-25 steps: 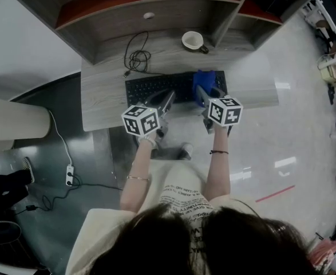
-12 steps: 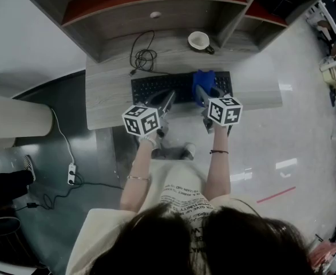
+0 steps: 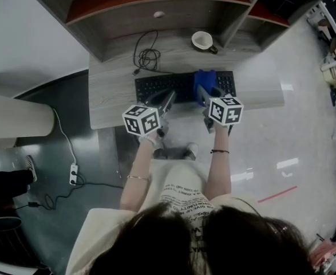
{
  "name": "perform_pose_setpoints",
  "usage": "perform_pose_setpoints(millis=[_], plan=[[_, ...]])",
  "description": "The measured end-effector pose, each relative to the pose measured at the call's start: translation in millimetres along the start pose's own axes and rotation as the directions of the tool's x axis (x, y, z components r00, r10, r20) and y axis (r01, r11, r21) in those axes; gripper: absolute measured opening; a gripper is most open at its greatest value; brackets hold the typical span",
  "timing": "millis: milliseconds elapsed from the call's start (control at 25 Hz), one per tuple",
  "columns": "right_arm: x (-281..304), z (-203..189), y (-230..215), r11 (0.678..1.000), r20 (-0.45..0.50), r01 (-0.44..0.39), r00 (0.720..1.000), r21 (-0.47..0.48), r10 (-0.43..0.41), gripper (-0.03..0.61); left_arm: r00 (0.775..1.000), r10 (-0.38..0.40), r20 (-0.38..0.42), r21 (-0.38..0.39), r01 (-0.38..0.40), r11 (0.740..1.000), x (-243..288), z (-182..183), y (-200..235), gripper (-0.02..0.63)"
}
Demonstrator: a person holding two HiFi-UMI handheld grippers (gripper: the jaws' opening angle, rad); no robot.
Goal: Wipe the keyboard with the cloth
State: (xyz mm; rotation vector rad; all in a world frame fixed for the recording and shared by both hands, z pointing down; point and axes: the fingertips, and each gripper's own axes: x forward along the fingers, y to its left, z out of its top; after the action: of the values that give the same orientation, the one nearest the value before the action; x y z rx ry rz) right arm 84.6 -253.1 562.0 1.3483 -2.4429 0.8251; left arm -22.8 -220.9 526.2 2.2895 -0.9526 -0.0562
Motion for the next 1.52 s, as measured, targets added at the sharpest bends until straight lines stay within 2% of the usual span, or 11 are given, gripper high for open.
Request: perform_pose_setpoints(millis=[1520], plan=[[28.1, -8.9, 65.2, 0.998, -0.013, -0.06, 0.998, -0.035, 0.059, 0.058, 0.999, 0.031, 0.026, -0.005, -0.031, 1.0, -55.1, 7.0, 27.8, -0.012]])
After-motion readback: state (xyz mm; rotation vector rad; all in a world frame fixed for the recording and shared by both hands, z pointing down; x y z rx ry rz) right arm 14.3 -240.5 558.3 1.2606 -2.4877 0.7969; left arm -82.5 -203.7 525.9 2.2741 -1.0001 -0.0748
